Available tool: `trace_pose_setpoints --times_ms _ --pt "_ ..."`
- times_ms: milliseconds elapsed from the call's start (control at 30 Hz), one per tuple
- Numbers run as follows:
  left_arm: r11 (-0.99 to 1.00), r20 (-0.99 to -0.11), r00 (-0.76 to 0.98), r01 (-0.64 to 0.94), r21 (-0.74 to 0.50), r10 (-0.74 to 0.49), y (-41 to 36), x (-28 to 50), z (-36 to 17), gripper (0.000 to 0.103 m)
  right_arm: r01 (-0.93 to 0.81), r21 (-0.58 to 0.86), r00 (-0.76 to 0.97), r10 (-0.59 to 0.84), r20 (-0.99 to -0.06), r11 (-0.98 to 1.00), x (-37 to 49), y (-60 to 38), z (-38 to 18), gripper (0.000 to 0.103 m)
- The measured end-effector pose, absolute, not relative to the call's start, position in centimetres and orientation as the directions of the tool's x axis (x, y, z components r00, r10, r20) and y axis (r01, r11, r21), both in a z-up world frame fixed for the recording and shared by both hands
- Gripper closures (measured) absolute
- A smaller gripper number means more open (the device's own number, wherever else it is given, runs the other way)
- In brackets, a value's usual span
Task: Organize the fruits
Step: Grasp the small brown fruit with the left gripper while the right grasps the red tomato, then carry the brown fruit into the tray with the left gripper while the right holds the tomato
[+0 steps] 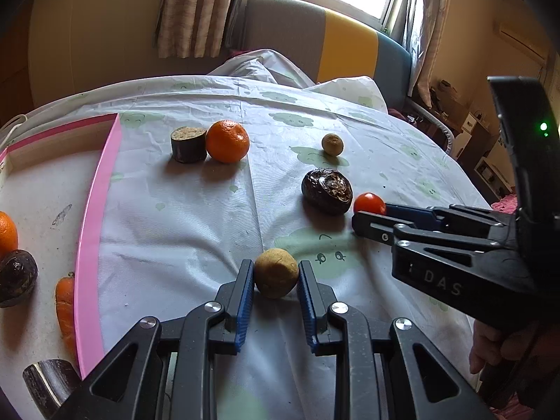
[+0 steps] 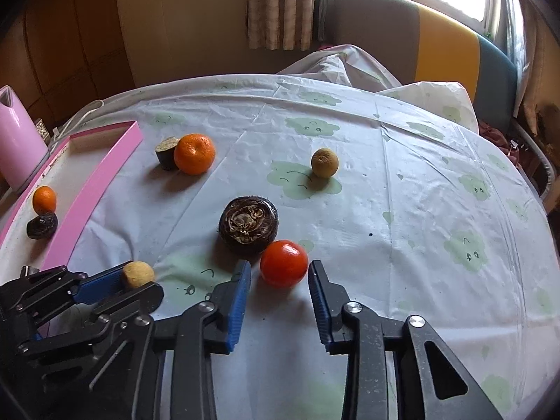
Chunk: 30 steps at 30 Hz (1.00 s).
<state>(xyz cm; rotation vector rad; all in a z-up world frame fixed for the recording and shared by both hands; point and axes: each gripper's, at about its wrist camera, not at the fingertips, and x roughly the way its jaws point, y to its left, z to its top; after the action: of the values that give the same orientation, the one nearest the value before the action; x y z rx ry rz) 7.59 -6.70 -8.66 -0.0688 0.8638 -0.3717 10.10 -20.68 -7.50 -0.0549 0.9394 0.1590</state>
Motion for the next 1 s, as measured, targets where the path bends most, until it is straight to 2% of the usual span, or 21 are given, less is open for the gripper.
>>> trace_pose_setpoints --times_ms 233,633,833,1000 --pt "0.936 -0.727 0.597 0.292 -0.197 -0.339 -6.9 7.4 -8.7 0.078 -0.112 0.032 0.608 0.094 -0.788 0.993 10.2 -21.5 -8.1 0.076" --pt "0.946 -0.761 0.566 0.246 -0.211 -0.317 -6.0 7.5 -7.0 0.078 -0.01 0.046 0.647 0.042 -0.761 0.999 10.0 -23.5 -8.4 0.076" --pt "0.957 -0.74 0.607 0.194 -0.214 -0.288 -3.2 6.2 -4.2 0.078 -0.01 0.04 0.649 0.036 -0.76 0.999 10.0 -23.4 -8.5 0.076" --pt "0.968 -0.719 0.655 0.087 -0.233 -0.232 1.6 6.3 -2.1 0.078 -0.01 0.038 0.65 0.036 -0.759 0.999 10.0 -23.4 -8.5 0.076"
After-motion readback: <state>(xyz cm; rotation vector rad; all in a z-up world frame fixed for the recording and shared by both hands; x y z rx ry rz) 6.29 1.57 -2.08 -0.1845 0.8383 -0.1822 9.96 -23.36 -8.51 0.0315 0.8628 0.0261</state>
